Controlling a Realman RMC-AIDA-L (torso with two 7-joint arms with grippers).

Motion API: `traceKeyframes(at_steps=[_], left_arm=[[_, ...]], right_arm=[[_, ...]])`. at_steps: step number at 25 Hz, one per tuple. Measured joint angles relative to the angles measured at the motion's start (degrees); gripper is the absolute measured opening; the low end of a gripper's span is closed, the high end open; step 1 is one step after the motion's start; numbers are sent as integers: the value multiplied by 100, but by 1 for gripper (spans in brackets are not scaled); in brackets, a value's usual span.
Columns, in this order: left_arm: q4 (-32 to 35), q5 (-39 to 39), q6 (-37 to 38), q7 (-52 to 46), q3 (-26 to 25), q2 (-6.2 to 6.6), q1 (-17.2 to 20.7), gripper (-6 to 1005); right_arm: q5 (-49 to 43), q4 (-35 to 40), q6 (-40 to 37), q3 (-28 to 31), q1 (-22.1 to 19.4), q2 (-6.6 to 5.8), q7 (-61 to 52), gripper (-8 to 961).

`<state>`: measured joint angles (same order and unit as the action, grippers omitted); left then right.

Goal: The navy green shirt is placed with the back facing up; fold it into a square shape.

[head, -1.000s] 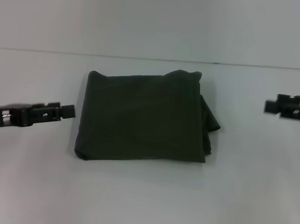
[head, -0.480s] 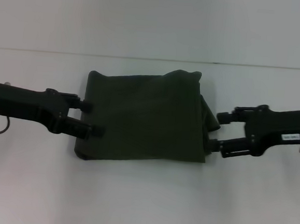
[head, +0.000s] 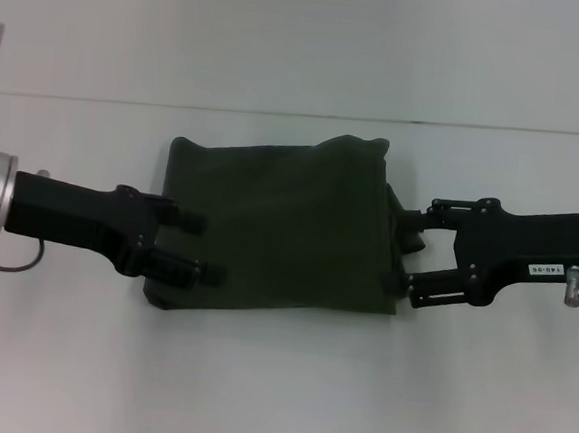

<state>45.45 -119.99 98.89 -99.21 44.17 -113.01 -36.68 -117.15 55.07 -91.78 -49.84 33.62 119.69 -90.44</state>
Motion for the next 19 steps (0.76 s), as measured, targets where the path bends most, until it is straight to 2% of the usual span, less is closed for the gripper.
traceKeyframes(at_steps=[12,19], left_arm=[[26,50,-153,55,-58,-113,-70,947],[71,57,-189,179,-59,-118,-73,947]], right_arm=[[31,-218,196,8,-5,-11,43,884],[25,-218,199,10,-31,-8,-5,884]])
